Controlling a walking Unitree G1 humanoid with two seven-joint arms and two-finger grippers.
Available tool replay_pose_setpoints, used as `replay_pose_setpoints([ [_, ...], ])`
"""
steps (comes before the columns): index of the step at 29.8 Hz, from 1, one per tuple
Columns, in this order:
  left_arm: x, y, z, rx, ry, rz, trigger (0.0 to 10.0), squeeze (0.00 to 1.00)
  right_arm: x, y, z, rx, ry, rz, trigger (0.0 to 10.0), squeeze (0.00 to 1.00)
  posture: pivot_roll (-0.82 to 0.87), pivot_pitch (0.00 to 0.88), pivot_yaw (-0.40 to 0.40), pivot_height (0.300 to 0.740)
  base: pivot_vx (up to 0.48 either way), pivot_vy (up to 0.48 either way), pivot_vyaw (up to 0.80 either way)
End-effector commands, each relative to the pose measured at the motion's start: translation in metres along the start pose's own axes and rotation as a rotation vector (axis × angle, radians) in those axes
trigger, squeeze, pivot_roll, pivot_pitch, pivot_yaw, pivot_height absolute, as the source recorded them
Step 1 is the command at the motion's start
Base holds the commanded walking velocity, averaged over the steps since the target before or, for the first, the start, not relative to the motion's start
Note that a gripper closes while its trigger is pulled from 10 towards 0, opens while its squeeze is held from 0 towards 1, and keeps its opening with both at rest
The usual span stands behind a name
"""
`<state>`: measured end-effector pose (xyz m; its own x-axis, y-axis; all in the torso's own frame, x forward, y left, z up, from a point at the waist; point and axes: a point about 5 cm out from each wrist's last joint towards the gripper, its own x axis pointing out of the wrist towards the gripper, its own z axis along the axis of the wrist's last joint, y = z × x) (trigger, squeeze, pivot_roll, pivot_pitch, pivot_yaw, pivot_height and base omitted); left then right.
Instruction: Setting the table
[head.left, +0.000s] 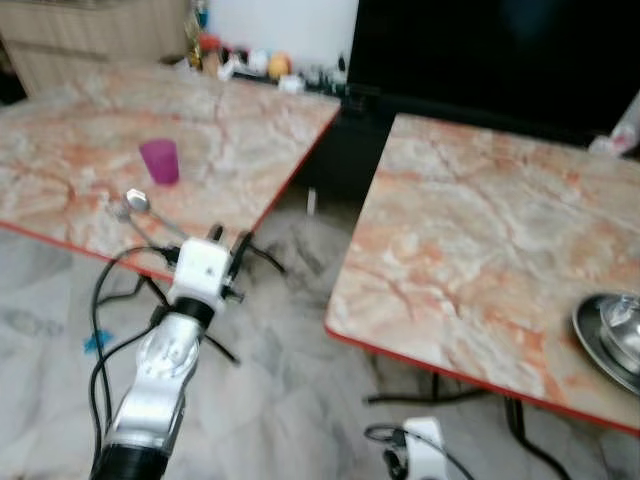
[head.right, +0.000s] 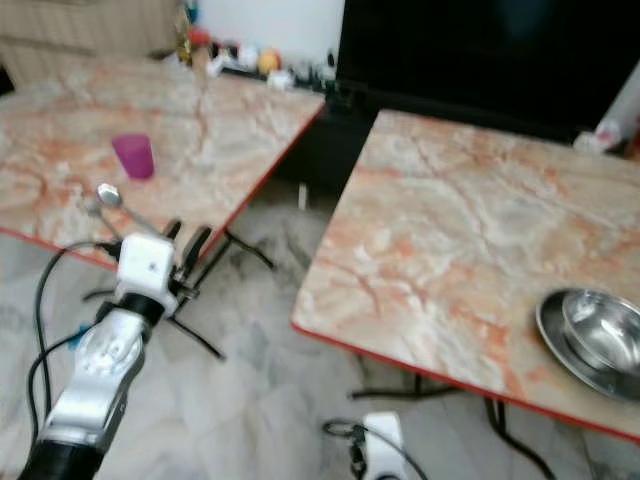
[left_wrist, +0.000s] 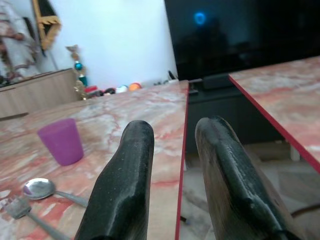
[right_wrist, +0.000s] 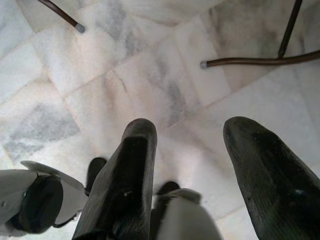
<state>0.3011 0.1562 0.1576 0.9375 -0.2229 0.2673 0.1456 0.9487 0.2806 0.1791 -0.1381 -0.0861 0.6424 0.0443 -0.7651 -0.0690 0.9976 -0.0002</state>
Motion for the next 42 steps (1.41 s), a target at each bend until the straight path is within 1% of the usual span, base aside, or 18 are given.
replay_pose_setpoints([
  [1, 0.0023, -0.0077, 0.0037, -0.008, -0.011, -0.026, 10.0, 0.0, -0.0015, -0.0095, -0.005, 0.008, 0.019, -0.028, 10.0, 0.0, 0.14, 0.0, -0.059, 0.728, 0.0, 0.356, 0.0],
  [11, 0.0025, -0.0068, 0.0041, -0.008, -0.012, -0.023, 10.0, 0.0, -0.0014, -0.0089, -0.0048, 0.009, 0.019, -0.026, 10.0, 0.0, 0.14, 0.0, -0.057, 0.728, 0.0, 0.36, 0.0],
  [15, 0.0023, -0.007, 0.0041, -0.008, -0.011, -0.023, 10.0, 0.0, -0.0013, -0.0088, -0.0046, -0.006, 0.019, -0.021, 10.0, 0.0, 0.14, 0.0, -0.058, 0.728, 0.0, 0.363, 0.0],
  [23, 0.0023, -0.007, 0.004, -0.007, -0.01, -0.025, 10.0, 0.0, -0.0014, -0.0082, -0.0048, -0.004, 0.019, -0.017, 10.0, 0.0, 0.15, 0.0, -0.058, 0.728, 0.0, 0.362, 0.72],
  [42, 0.0029, -0.0096, 0.0051, -0.002, -0.016, -0.037, 10.0, 0.0, -0.0019, -0.0078, -0.0064, 0.007, 0.021, -0.018, 10.0, 0.0, 0.15, 0.0, -0.056, 0.728, 0.0, 0.365, 0.0],
])
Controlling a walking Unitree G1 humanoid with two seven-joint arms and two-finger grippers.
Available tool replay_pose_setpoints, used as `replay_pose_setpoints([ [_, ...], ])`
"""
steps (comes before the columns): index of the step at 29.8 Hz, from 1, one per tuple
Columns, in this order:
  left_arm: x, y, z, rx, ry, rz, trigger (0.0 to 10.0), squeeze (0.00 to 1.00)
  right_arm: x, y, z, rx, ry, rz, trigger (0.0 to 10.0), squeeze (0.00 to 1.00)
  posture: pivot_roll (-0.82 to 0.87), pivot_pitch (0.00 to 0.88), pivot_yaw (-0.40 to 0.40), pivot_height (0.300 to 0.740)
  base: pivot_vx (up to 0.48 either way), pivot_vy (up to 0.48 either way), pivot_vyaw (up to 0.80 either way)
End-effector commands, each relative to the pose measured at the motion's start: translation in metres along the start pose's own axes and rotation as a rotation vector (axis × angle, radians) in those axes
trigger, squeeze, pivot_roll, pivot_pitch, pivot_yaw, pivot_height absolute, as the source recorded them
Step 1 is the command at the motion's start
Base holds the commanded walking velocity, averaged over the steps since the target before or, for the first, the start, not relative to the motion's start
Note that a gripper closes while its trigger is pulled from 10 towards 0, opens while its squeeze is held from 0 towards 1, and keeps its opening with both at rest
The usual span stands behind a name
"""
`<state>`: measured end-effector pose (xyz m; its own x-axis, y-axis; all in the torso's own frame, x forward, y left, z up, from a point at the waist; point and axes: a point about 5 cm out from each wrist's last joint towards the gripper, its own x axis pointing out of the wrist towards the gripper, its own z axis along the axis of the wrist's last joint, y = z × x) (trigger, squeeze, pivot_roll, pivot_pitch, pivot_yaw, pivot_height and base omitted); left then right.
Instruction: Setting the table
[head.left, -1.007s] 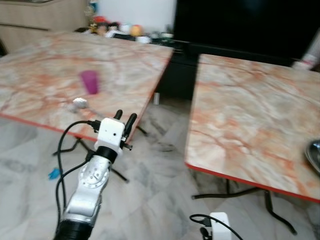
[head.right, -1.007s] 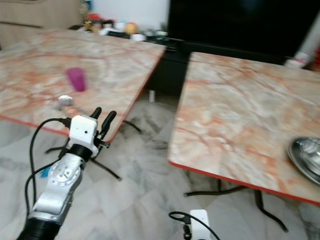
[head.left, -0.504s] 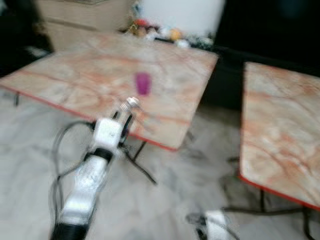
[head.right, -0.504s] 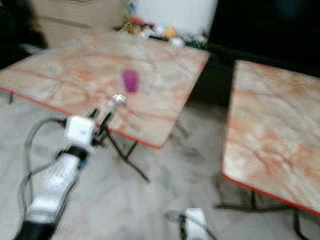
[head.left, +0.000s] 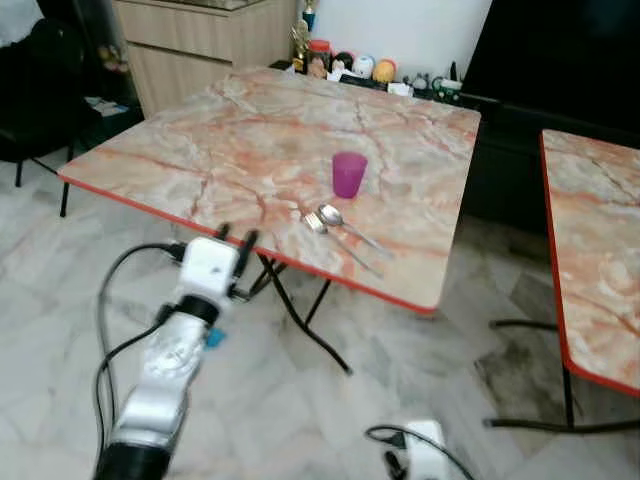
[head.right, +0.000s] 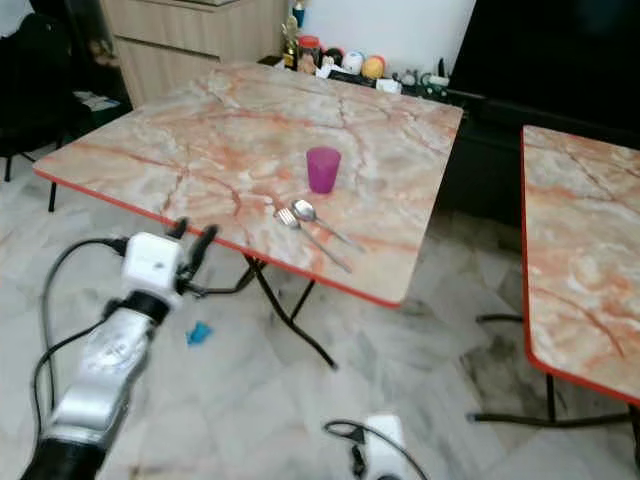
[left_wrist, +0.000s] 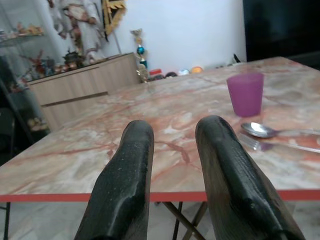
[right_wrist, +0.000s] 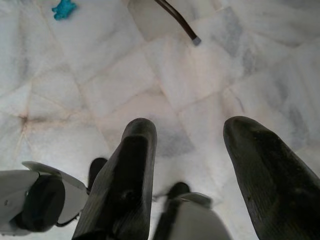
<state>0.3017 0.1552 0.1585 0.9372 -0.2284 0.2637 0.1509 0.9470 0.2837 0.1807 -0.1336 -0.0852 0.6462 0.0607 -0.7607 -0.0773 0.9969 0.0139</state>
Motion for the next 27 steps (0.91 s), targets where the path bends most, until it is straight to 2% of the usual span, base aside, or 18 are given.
replay_pose_setpoints([
  [1, 0.002, -0.009, 0.004, -0.004, -0.017, -0.03, 10.0, 0.0, -0.003, -0.012, -0.008, 0.004, 0.028, -0.034, 10.0, 0.0, 0.15, 0.0, -0.056, 0.728, 0.0, 0.368, 0.0],
  [11, 0.0, -0.007, 0.001, 0.002, -0.001, -0.033, 10.0, 0.0, -0.002, -0.012, -0.007, 0.009, 0.025, -0.034, 10.0, 0.0, 0.15, 0.0, -0.055, 0.728, 0.0, 0.351, 0.0],
  [16, -0.006, -0.004, -0.016, 0.026, 0.074, -0.055, 10.0, 0.0, -0.002, -0.012, -0.007, 0.013, 0.024, -0.035, 10.0, 0.0, 0.15, 0.0, -0.053, 0.728, 0.0, 0.0, 0.0],
  [18, -0.011, 0.001, -0.029, 0.023, 0.133, -0.046, 10.0, 0.0, -0.002, -0.012, -0.007, 0.015, 0.023, -0.035, 10.0, 0.0, 0.15, 0.0, -0.052, 0.728, 0.0, 0.0, 0.0],
  [19, -0.018, 0.009, -0.044, 0.012, 0.204, -0.012, 10.0, 0.0, -0.002, -0.012, -0.007, 0.017, 0.023, -0.036, 10.0, 0.0, 0.15, 0.0, -0.052, 0.728, 0.0, 0.0, 0.0],
  [22, -0.028, 0.019, -0.063, 0.004, 0.289, 0.039, 10.0, 0.0, -0.002, -0.011, -0.007, 0.019, 0.022, -0.037, 10.0, 0.0, 0.15, 0.0, -0.05, 0.728, 0.0, 0.0, 0.0],
  [23, -0.031, 0.022, -0.066, 0.0, 0.307, 0.05, 10.0, 0.0, -0.002, -0.011, -0.007, 0.019, 0.022, -0.037, 10.0, 0.0, 0.15, 0.0, -0.05, 0.728, 0.0, 0.0, 0.0],
  [24, -0.038, 0.025, -0.079, -0.026, 0.375, 0.07, 10.0, 0.0, -0.002, -0.012, -0.007, 0.019, 0.022, -0.037, 10.0, 0.0, 0.15, 0.0, -0.052, 0.728, 0.0, 0.0, 0.0],
  [25, -0.038, 0.025, -0.079, -0.026, 0.375, 0.07, 10.0, 0.0, -0.002, -0.012, -0.007, 0.019, 0.022, -0.037, 10.0, 0.0, 0.15, 0.0, -0.052, 0.728, 0.0, 0.0, 0.0],
  [26, -0.049, 0.027, -0.095, -0.042, 0.456, 0.085, 10.0, 0.0, -0.002, -0.012, -0.007, 0.019, 0.023, -0.037, 10.0, 0.0, 0.15, 0.0, -0.052, 0.728, 0.0, 0.0, 0.0],
  [27, -0.052, 0.027, -0.1, -0.052, 0.48, 0.087, 10.0, 0.0, -0.002, -0.012, -0.007, 0.019, 0.023, -0.037, 10.0, 0.0, 0.15, 0.0, -0.052, 0.728, 0.0, 0.0, 0.0],
])
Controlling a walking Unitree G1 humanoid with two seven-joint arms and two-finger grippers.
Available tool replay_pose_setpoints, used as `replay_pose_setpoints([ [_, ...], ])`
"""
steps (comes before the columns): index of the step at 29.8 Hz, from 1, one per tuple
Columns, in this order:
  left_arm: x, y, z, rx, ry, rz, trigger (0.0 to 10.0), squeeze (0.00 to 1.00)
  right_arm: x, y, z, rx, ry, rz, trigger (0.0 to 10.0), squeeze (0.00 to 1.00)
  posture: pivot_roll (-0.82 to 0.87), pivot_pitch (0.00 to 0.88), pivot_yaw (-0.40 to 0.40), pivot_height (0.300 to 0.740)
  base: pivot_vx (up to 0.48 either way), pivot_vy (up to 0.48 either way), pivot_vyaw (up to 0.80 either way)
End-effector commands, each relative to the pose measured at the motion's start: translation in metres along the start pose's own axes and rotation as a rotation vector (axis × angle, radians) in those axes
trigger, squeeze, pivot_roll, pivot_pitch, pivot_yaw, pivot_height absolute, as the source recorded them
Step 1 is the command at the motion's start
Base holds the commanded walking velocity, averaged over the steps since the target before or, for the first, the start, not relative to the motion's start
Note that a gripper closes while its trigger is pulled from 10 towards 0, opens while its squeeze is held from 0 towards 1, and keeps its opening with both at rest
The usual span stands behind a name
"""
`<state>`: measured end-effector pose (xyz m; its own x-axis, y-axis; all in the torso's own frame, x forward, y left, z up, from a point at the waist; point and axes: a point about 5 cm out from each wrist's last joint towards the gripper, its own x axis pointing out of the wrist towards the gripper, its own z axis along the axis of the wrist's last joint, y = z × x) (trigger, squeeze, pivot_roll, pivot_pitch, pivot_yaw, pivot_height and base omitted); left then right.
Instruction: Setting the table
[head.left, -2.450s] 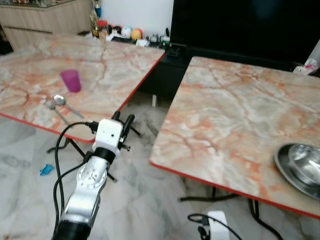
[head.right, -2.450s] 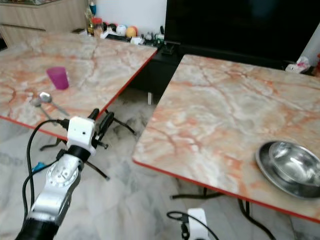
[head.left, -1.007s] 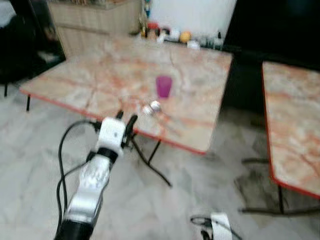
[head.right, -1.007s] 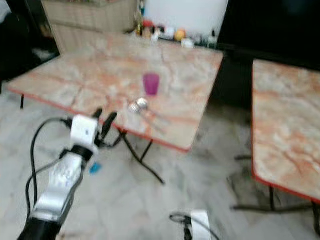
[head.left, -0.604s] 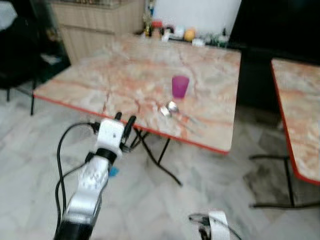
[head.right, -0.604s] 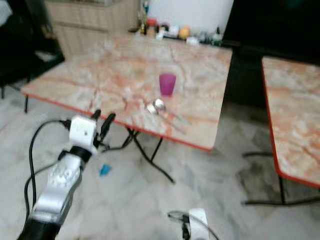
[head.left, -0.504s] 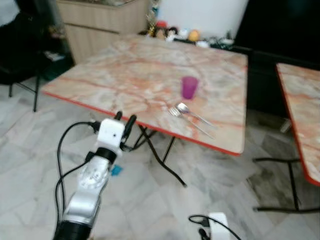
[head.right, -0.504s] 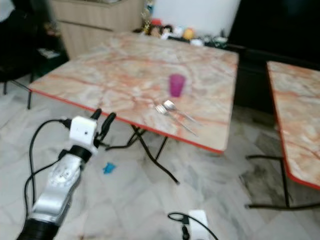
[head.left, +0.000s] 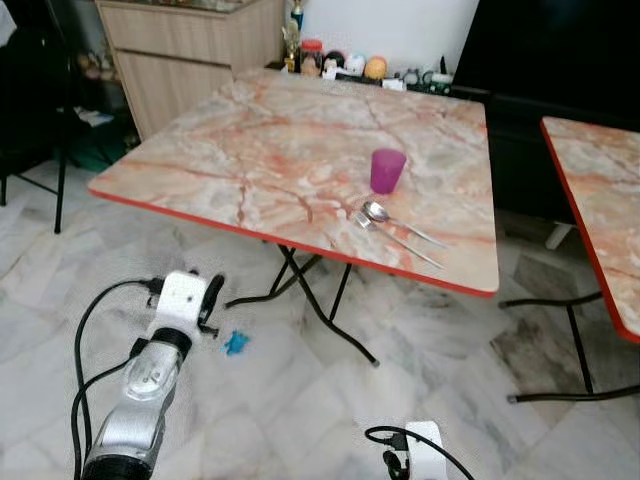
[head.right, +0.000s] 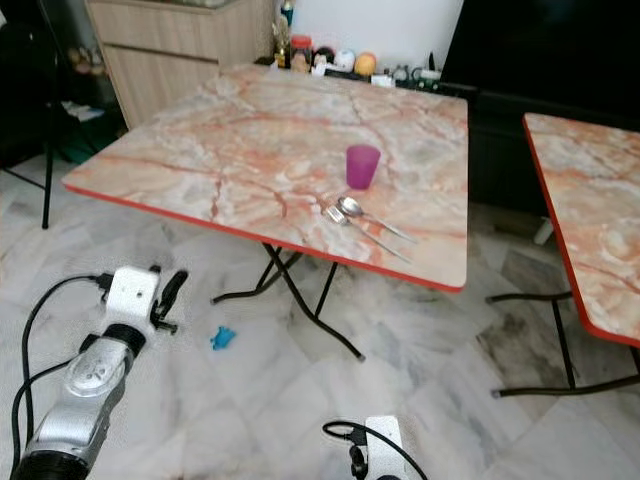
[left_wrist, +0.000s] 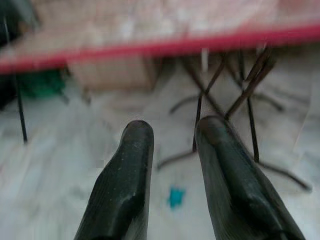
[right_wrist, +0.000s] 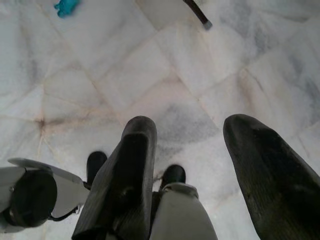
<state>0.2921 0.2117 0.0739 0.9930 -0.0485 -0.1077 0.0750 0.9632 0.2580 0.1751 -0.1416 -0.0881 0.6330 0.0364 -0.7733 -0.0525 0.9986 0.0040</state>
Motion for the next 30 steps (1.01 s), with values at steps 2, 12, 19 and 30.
replay_pose_setpoints([
  [2, -0.005, 0.0, -0.022, -0.043, 0.106, 0.0, 10.0, 0.0, 0.0, -0.004, -0.001, 0.007, 0.003, -0.014, 10.0, 0.0, 0.15, 0.0, -0.053, 0.728, 0.0, 0.0, 0.0],
  [12, -0.026, -0.024, -0.093, -0.111, 0.45, -0.06, 10.0, 0.0, 0.0, -0.005, 0.0, 0.011, 0.0, -0.019, 10.0, 0.0, 0.15, 0.0, -0.057, 0.728, 0.0, 0.0, 0.0],
  [19, -0.041, -0.028, -0.116, -0.13, 0.597, -0.037, 10.0, 0.0, 0.0, -0.005, 0.0, 0.016, -0.003, -0.021, 10.0, 0.0, 0.14, 0.0, -0.056, 0.728, 0.0, 0.0, 0.0],
  [30, -0.062, -0.033, -0.136, -0.131, 0.698, -0.054, 10.0, 0.0, 0.0, -0.005, -0.001, 0.018, 0.0, -0.029, 10.0, 0.0, 0.14, 0.0, -0.049, 0.728, 0.0, 0.0, 0.0],
])
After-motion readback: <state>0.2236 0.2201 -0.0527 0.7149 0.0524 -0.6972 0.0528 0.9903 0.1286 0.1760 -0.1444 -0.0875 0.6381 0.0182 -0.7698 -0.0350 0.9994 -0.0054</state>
